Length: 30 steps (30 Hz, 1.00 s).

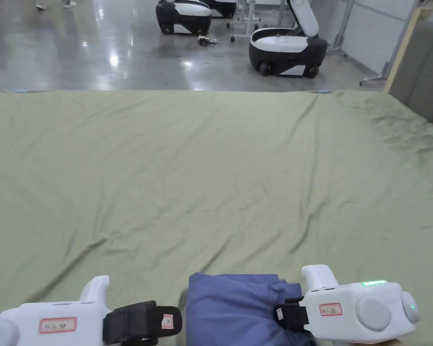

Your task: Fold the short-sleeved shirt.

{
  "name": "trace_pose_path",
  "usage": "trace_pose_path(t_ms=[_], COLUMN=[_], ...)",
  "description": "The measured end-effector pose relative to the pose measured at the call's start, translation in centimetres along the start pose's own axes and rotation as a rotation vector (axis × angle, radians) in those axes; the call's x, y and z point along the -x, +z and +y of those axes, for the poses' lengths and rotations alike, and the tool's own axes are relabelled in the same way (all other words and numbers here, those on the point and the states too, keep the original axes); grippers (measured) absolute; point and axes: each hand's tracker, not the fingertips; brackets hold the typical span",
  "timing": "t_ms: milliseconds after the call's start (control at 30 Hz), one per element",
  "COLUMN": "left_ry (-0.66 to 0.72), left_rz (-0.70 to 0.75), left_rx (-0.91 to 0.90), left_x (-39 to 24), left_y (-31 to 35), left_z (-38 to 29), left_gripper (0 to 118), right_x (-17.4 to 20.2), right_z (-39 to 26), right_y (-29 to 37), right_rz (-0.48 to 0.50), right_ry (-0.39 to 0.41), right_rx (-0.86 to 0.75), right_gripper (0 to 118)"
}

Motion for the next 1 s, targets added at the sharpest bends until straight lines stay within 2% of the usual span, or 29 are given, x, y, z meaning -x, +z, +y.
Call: trace_pose_path(t_ms=[133,233,300,367,400,433,467,500,533,600,700,900,1000], left_ry=[0.175,0.14,0.177,0.126,0.043,-0.031,-0.054,-0.007,0.053,0.022,-0.016,-0.102,-0.216], left_rz=[-0.065,-0.179,-0.213,-0.228,-0.19,-0.102,0.01,-0.009,-0.094,-0.063,-0.01,0.224,0.425], left_rx=[0.05,0.016,0.077,0.21,0.233,0.231,0.225,0.215,0.217,0.199,0.199,0.161,0.149], left_x=[2.6,2.1,1.5,0.1,-0.7,-1.2,-0.9,-0.5,-0.4,-0.8,-0.1,3.1,5.6], left_y=[-4.9,-7.4,-9.6,-12.1,-12.6,-13.0,-13.1,-12.4,-11.5,-9.6,-5.2,10.0,18.7], left_z=[1.4,1.7,1.9,2.0,1.9,1.9,1.8,1.7,1.7,1.8,3.3,7.0,9.1], left_gripper=[117,117,117,115,105,70,20,20,20,20,20,20,20], right_x=[-0.2,-0.1,0.1,0.2,0.3,0.5,0.8,0.8,0.9,1.0,2.3,6.5,9.6], right_z=[0.2,0.0,0.0,0.0,0.1,0.0,0.0,-0.1,-0.2,-0.1,0.2,0.3,-0.2], right_y=[0.1,0.5,0.6,0.8,1.0,1.3,1.8,2.4,3.2,4.5,6.4,8.4,8.6], right_rz=[0.003,0.018,0.02,0.022,0.021,0.018,0.004,-0.002,0.019,0.076,0.082,0.132,0.172], right_ry=[0.004,-0.01,-0.009,-0.014,-0.015,-0.011,0.003,0.01,0.007,0.001,0.022,0.074,0.134], right_rx=[0.004,-0.001,-0.002,-0.001,-0.001,-0.004,-0.013,-0.021,-0.042,-0.105,-0.157,-0.207,-0.231], right_gripper=[0,0,0,0,0,0,0,0,0,0,0,0,0])
